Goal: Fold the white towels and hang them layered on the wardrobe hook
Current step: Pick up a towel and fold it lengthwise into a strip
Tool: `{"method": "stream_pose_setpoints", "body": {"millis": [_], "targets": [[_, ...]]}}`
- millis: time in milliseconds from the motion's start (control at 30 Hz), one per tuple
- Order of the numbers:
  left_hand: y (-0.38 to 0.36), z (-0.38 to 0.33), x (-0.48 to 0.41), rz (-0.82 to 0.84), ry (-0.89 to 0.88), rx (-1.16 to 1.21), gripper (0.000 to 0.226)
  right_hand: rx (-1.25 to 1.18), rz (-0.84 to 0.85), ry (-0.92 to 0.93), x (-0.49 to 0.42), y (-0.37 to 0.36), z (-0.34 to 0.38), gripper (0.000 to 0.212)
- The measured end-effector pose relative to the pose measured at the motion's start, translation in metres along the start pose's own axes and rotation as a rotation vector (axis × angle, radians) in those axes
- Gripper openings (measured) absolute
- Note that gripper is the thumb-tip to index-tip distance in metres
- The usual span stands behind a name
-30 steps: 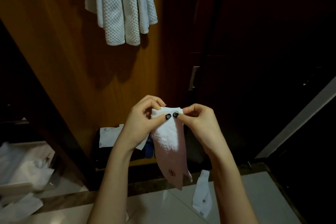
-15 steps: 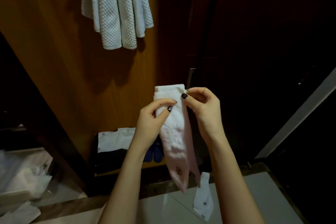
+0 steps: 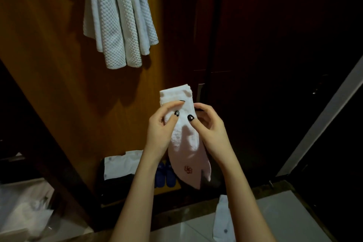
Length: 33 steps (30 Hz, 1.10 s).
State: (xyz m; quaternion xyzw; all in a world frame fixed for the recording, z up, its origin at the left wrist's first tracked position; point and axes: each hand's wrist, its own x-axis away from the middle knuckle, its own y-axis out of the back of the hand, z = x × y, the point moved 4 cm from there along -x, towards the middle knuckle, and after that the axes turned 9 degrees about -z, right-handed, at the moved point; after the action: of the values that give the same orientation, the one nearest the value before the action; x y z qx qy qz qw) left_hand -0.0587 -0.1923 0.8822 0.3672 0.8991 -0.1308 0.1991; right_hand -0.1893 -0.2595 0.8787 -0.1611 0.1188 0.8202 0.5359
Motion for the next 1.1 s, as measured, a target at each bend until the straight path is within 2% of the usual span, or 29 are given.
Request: {"method": "stream_pose_setpoints", "body": {"millis": [167, 333, 467, 533, 700, 833, 967, 1100], "targets": [[0.002, 0.010, 0.011, 0.029, 0.107, 0.106, 0.044, -0.058, -0.018, -0.006, -0.001, -0.007, 0.002, 0.024], [0.002, 0.012, 0.016, 0.045, 0.128, 0.055, 0.050, -0.124, -0.057, -0.090, 0.003, -0.014, -0.007, 0.030], [0.001, 0.010, 0.017, 0.088, 0.120, 0.033, 0.041, -0.068, 0.005, -0.074, 0.001, -0.015, -0.007, 0.015], [0.001, 0.007, 0.018, 0.114, 0.098, 0.005, 0.038, -0.120, 0.040, -0.072, 0.001, -0.014, -0.007, 0.012], [0.001, 0.006, 0.020, 0.161, 0.057, -0.017, 0.040, -0.393, 0.143, -0.257, 0.003, -0.018, -0.009, 0.017], [-0.004, 0.007, 0.026, 0.151, 0.021, -0.037, 0.043, -0.445, 0.164, -0.333, -0.001, -0.020, -0.010, 0.018], [-0.001, 0.011, 0.027, 0.113, 0.012, -0.006, 0.039, -0.466, 0.210, -0.324, -0.003, -0.022, -0.010, 0.011], [0.001, 0.008, 0.026, 0.052, -0.019, -0.015, 0.040, -0.345, 0.131, -0.230, -0.004, -0.021, -0.013, 0.013]]}}
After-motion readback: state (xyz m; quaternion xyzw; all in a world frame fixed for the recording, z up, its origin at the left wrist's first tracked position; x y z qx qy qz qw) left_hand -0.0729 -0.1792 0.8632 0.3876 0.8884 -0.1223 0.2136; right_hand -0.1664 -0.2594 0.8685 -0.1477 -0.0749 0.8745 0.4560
